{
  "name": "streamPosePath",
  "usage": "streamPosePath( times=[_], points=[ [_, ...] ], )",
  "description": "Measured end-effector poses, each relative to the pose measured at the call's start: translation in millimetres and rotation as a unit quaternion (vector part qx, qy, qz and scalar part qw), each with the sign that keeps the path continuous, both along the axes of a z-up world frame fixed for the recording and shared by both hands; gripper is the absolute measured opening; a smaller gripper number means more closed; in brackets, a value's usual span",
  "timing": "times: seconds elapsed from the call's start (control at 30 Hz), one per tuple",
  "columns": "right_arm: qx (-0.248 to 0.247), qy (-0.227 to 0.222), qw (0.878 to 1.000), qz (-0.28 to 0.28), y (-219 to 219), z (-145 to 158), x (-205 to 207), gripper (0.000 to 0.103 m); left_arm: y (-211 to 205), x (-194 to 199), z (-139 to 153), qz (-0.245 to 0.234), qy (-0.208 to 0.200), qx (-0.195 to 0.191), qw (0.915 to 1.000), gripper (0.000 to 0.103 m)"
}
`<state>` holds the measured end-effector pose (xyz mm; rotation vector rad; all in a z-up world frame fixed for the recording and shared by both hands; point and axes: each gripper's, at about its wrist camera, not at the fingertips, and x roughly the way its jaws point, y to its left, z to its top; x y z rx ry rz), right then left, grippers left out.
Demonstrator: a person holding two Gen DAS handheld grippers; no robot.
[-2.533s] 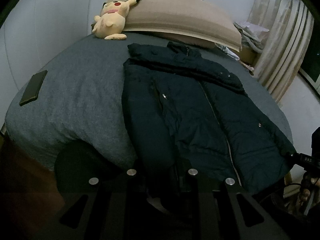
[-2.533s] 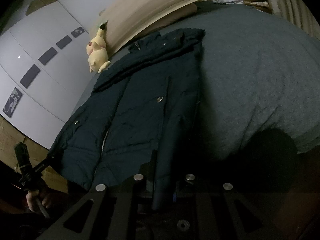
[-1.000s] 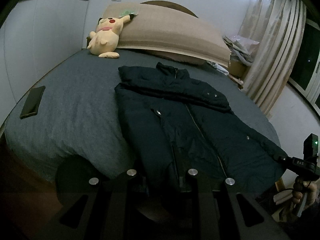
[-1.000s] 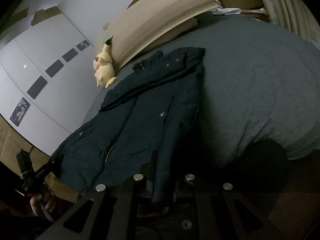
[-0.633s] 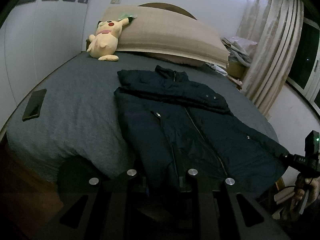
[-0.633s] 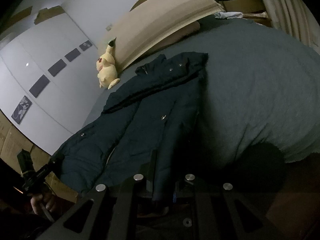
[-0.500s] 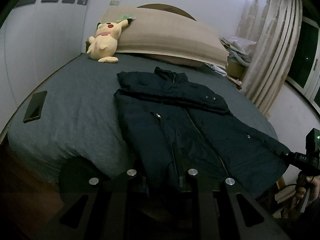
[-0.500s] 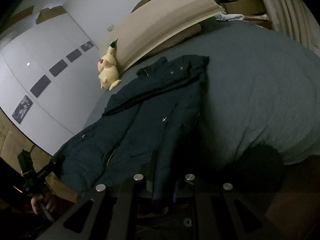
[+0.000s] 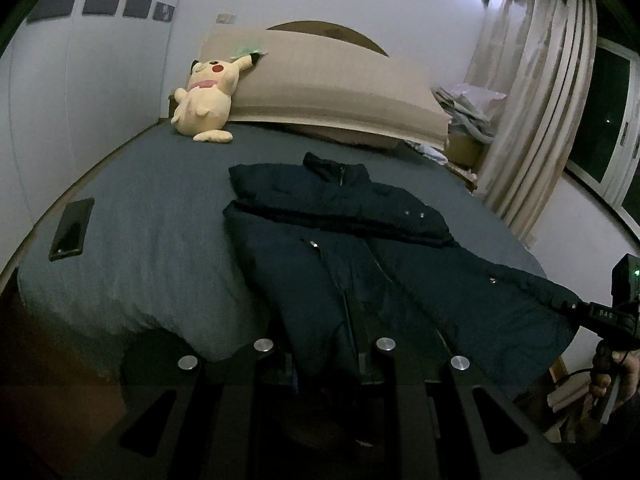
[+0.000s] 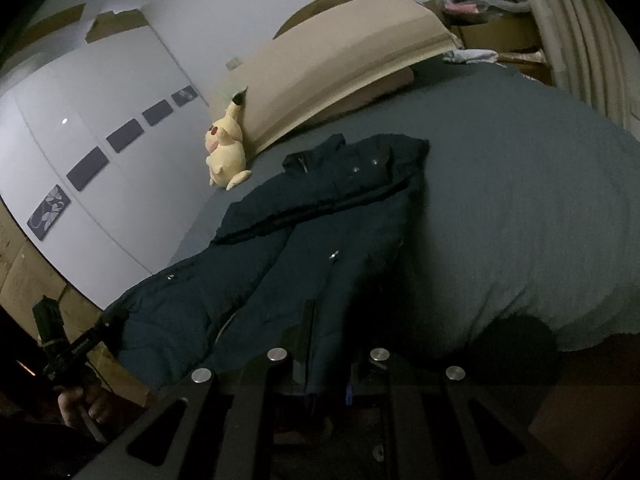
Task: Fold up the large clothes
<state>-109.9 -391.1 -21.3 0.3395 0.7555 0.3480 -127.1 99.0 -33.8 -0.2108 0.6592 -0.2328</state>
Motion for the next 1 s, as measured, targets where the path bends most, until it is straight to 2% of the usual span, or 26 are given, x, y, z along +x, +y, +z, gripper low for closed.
streamPosePath(
  times=[0.43,0.7,1.0],
  points=[
    [0.001,-0.053,0.999,-0.011,-3.8,37.5,19.9,0.011,4.8,20.0,27.7,0.014,-0.033,-0.021,0.9991,0.019],
    [0.009,-0.087,0.996,-0.019,-1.3,62.7,50.4,0.011,8.7,41.8,42.1,0.018,-0.040,-0.030,0.9986,0.019],
    [0.020,-0.108,0.993,-0.029,2.3,76.7,78.1,0.011,6.9,67.8,55.1,0.032,-0.052,-0.033,0.9976,0.019]
  ],
)
